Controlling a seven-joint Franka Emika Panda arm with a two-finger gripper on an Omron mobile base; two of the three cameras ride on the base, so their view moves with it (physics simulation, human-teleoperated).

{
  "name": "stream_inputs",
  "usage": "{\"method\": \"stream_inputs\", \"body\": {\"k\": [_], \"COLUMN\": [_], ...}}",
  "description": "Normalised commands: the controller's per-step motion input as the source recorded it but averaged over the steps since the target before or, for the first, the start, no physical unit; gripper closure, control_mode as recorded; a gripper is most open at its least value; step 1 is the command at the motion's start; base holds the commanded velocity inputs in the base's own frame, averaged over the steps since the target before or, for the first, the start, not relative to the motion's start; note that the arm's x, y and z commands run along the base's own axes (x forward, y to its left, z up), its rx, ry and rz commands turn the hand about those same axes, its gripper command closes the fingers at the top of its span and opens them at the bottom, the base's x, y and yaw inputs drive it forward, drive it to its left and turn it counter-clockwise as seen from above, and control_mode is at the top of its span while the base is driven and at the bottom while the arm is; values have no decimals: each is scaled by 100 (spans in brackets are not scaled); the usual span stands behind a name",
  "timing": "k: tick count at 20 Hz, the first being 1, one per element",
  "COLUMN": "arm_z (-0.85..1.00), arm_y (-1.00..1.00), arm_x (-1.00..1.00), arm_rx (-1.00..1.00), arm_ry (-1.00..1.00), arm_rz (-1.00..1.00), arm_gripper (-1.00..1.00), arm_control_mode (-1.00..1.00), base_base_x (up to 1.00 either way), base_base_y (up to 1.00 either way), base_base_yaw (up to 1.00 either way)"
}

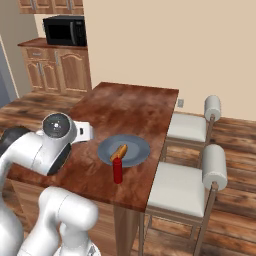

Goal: Move the hot dog bun to the plate on the dining table and place the condiment next to that plate. Then navigate to the fridge and take the sausage and place it on the plate as well.

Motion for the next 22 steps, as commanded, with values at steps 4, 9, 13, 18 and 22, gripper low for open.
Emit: {"method": "stream_inputs", "body": {"k": [4, 9, 13, 18, 22], "arm_z": [-4, -4, 0, -2, -5], "arm_y": [1, 0, 0, 0, 0], "arm_x": [-40, -31, 0, -5, -19], "arm_rx": [0, 0, 0, 0, 0], "arm_ry": [3, 0, 0, 0, -1], "arm_rz": [-33, -19, -1, 0, 0], "arm_gripper": [-100, -100, -100, -100, -100], "arm_control_mode": [-100, -100, -100, -100, 100], "base_base_x": [0, 0, 0, 0, -28], "base_base_y": [0, 0, 0, 0, 4], "base_base_yaw": [0, 0, 0, 0, 0]}}
